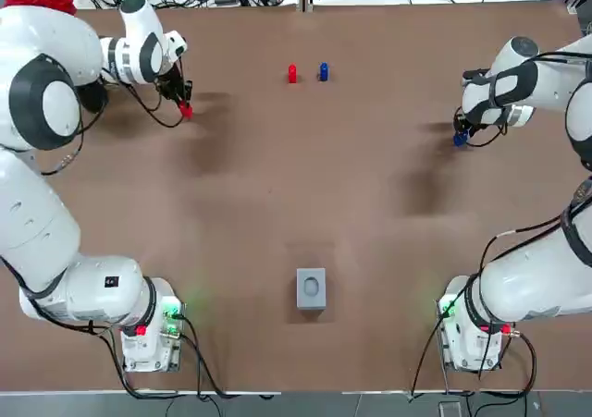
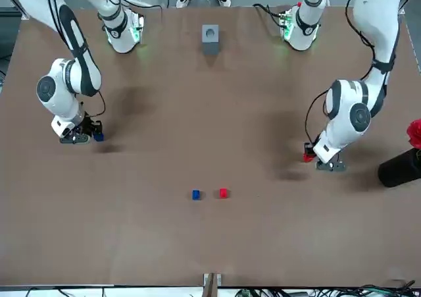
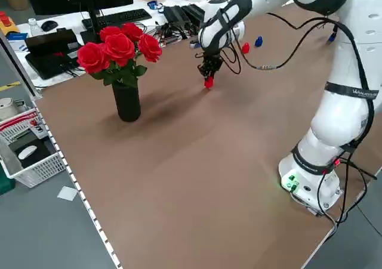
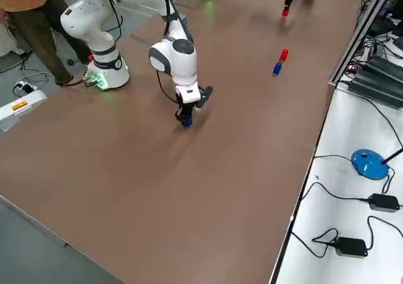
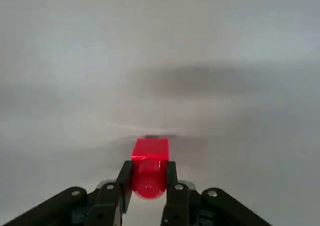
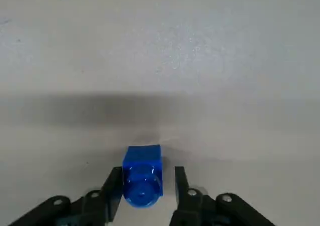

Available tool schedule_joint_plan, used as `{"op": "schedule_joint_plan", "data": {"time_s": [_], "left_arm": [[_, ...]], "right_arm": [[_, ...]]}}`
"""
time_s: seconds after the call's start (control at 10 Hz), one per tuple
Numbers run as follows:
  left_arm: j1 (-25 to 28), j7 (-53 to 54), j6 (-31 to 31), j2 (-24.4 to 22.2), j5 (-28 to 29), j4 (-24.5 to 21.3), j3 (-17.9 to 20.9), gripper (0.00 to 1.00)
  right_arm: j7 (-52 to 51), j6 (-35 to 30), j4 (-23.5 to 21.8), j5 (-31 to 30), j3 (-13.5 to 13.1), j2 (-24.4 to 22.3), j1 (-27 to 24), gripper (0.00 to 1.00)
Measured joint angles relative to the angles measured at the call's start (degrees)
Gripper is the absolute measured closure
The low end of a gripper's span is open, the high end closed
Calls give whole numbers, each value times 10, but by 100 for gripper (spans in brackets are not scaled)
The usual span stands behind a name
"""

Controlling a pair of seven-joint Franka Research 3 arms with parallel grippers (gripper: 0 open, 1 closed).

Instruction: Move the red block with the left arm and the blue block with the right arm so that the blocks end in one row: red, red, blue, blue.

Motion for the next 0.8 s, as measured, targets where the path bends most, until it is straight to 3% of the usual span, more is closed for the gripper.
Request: {"op": "schedule_joint_plan", "data": {"time_s": [0.2,0.5,0.8], "left_arm": [[-6,-1,1,35,0,48,-8,70],[-9,-2,1,67,0,96,-22,70],[-26,-6,1,97,0,134,-28,70]], "right_arm": [[0,0,0,1,0,0,0,54],[0,0,0,3,1,0,2,66],[0,0,0,8,1,0,7,66]]}}
